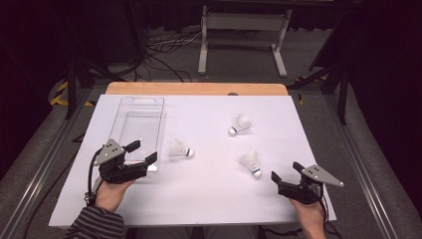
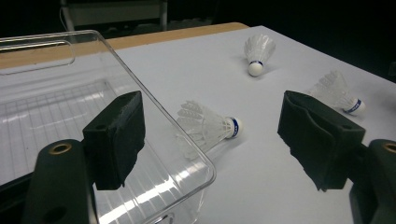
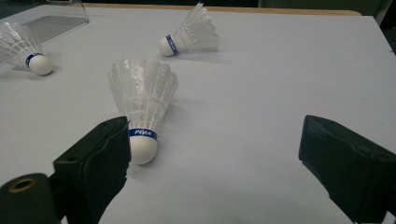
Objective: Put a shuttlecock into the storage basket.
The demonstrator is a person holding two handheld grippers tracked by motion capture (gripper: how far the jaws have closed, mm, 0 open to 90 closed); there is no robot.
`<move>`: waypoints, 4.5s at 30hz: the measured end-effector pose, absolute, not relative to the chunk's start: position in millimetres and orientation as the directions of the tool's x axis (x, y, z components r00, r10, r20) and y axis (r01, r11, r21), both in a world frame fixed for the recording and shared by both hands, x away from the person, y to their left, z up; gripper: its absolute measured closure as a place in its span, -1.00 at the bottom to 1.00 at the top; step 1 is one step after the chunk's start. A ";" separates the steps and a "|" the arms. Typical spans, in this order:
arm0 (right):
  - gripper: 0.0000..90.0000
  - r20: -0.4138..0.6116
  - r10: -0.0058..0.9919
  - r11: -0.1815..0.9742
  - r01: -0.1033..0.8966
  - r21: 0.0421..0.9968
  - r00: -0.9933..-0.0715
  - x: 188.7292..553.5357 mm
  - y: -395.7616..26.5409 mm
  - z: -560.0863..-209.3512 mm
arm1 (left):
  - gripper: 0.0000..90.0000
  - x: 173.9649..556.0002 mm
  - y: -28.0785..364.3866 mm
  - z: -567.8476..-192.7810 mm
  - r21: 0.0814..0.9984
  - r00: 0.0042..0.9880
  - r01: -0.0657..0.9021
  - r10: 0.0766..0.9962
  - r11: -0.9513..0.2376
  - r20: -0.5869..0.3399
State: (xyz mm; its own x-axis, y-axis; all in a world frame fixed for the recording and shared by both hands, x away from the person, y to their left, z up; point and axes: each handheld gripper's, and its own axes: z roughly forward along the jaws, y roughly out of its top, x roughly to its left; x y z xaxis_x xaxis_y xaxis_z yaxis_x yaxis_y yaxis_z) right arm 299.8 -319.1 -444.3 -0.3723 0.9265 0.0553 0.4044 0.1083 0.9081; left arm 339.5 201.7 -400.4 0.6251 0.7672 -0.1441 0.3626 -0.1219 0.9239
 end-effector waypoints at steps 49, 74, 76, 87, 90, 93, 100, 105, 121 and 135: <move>-0.78 0.059 0.923 0.112 0.411 0.905 -0.381 300.4 -318.4 -444.7 | -0.42 387.3 147.6 -380.9 0.855 0.648 0.470 0.743 -0.219 -0.166; -0.78 0.056 0.923 0.115 0.411 0.904 -0.382 300.4 -318.3 -444.4 | -0.21 412.4 128.0 -368.9 0.691 0.587 0.641 0.793 -0.334 -0.161; -0.78 0.057 0.922 0.114 0.411 0.904 -0.382 300.5 -318.3 -444.5 | -0.18 414.4 127.4 -370.1 0.678 0.581 0.656 0.796 -0.333 -0.172; -0.78 0.057 0.920 0.117 0.413 0.903 -0.387 300.6 -317.9 -444.6 | -0.10 423.1 120.4 -373.5 0.606 0.564 0.706 0.809 -0.368 -0.165; -0.78 0.057 0.920 0.117 0.412 0.904 -0.387 300.6 -318.0 -444.6 | -0.06 425.2 118.4 -374.4 0.591 0.564 0.712 0.810 -0.380 -0.158; -0.78 0.054 0.920 0.121 0.412 0.903 -0.388 300.7 -317.9 -444.6 | -0.01 427.0 116.5 -374.6 0.577 0.563 0.719 0.812 -0.387 -0.156; -0.78 0.055 0.920 0.120 0.412 0.903 -0.388 300.5 -317.9 -444.5 | 0.01 431.8 115.7 -378.6 0.537 0.546 0.748 0.822 -0.390 -0.162; -0.78 0.056 0.920 0.120 0.414 0.902 -0.389 300.6 -317.6 -444.6 | 0.04 434.5 114.8 -382.0 0.511 0.549 0.758 0.819 -0.405 -0.166; -0.78 0.059 0.918 0.121 0.417 0.901 -0.393 300.8 -317.4 -445.0 | 0.13 438.5 111.0 -389.5 0.462 0.542 0.784 0.821 -0.416 -0.180; -0.78 0.050 0.917 0.130 0.416 0.900 -0.396 301.1 -316.8 -445.2 | 0.35 440.5 110.4 -393.7 0.444 0.542 0.790 0.820 -0.423 -0.182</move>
